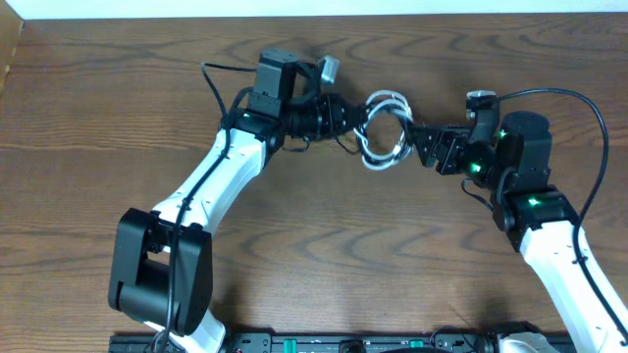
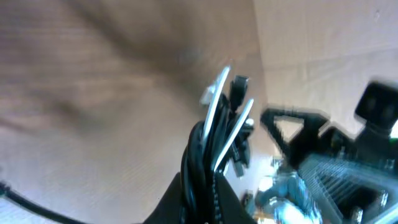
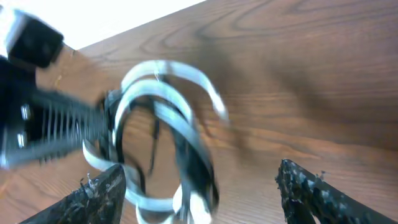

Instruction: Untangle cables

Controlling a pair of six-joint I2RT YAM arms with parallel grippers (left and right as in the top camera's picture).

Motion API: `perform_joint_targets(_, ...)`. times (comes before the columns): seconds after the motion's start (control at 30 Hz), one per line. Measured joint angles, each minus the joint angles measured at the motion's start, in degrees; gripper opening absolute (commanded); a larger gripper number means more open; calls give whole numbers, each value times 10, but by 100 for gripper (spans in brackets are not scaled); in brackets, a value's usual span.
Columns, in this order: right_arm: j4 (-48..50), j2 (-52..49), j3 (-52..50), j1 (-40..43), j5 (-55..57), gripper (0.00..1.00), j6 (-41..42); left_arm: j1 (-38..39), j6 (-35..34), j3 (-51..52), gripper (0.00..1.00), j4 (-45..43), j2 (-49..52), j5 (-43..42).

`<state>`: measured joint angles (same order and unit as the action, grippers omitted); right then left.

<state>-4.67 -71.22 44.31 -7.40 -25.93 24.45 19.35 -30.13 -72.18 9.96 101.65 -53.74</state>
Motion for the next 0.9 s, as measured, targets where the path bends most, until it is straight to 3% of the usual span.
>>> perform_joint_targets(0.23,3,-42,0,-22,-5,72,35,0,100,0,7,97,0,-28)
perform_joint_targets(0.4,2,-73,0,-56,-9,66,40,0,144,0,7,130,0,-32)
perform_joint_targets(0.7,-7,-147,0,-70,20,42,54,0,157,0,8,136,0,-34)
perform_joint_targets(0.9,-9,-207,0,-70,41,34,66,0,137,0,8,103,1,-85)
